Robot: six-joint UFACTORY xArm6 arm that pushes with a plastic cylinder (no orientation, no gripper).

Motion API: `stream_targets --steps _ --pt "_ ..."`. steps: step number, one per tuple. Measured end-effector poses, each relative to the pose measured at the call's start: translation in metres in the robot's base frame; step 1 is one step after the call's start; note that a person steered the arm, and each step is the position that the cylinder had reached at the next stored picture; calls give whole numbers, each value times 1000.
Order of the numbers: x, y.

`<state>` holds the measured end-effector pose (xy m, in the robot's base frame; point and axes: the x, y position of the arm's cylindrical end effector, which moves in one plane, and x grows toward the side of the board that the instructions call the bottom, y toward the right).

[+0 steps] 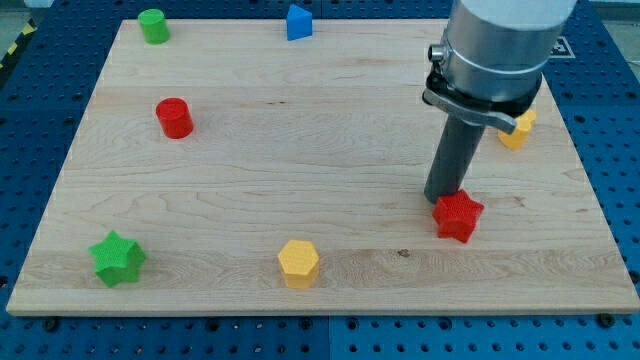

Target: Place the red star at the bottom right of the board

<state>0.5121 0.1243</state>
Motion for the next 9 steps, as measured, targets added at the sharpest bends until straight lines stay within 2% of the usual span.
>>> stream_targets --steps 4,6,9 --pt "20 -33" --pt "28 -28" --pt "12 46"
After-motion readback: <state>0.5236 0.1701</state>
